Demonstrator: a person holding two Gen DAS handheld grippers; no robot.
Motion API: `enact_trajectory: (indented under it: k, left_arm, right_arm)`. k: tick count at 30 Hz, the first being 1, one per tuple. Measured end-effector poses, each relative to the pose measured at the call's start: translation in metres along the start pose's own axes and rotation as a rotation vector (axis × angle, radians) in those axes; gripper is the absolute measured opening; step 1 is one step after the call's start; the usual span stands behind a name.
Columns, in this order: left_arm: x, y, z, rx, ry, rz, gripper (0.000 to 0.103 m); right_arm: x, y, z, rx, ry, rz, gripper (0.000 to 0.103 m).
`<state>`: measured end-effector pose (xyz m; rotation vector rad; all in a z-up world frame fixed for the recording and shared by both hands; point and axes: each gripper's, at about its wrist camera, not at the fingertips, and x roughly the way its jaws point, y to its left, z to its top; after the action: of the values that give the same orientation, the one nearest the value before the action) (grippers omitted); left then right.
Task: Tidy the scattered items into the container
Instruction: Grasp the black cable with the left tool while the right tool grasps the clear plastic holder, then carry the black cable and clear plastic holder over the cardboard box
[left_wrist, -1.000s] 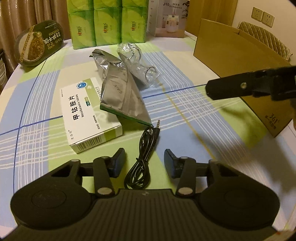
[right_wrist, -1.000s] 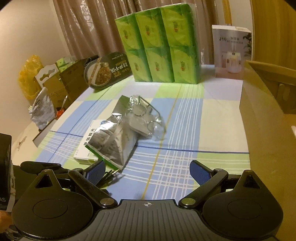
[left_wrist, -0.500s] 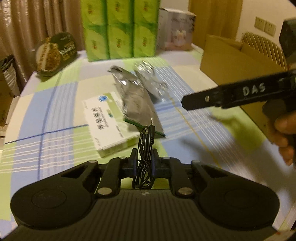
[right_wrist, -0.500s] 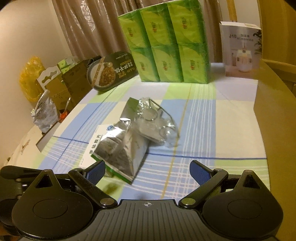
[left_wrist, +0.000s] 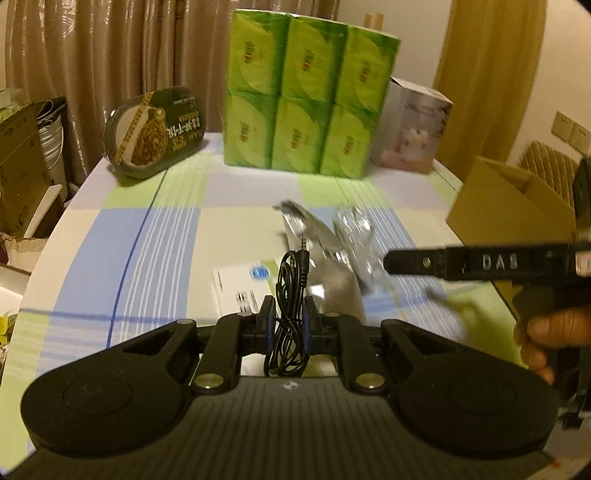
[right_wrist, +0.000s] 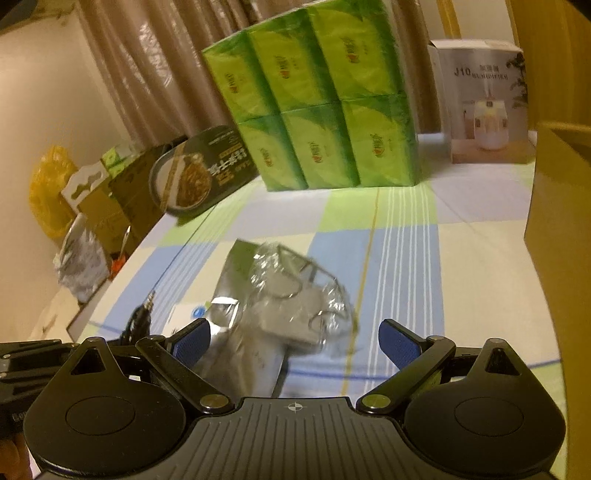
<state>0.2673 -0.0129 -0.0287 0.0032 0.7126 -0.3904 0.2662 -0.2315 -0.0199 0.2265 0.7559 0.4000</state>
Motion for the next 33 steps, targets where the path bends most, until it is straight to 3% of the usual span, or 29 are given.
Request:
enact_trajectory:
  k: [8,18,20,21,23,25,28,33]
  left_arm:
    - [0.028,0.008,0.022,-0.002,-0.028,-0.005,0.011]
    - [0.032,0.016,0.022,-0.044,-0.036,-0.020,0.011]
    - [0.033,0.016,0.022,-0.046,-0.035,-0.026,0.011]
    - [0.033,0.015,0.022,-0.044,-0.036,-0.027,0.011]
    - [0.032,0.013,0.021,-0.041,-0.036,-0.031,0.011]
    - [0.031,0.011,0.020,-0.039,-0.038,-0.035,0.011]
    - [0.030,0.007,0.020,-0.030,-0.037,-0.039,0.011]
    - [0.025,-0.005,0.016,-0.002,-0.028,-0.051,0.011]
  right_arm:
    - [0.032,-0.025,0.011,0.128,-0.040,0.076,0.095]
    - [0.065,-0.052,0.009,0.285,-0.058,0.146,0.095]
    - [0.067,-0.051,0.008,0.286,-0.051,0.163,0.089]
    - [0.068,-0.051,0.008,0.289,-0.040,0.169,0.073]
    - [0.068,-0.050,0.007,0.306,-0.027,0.172,0.071]
    - [0.064,-0.048,0.006,0.298,-0.030,0.157,0.061]
    - [0.049,-0.041,0.006,0.228,-0.050,0.102,0.061]
    - [0.013,-0.018,-0.008,0.000,-0.029,-0.051,0.061]
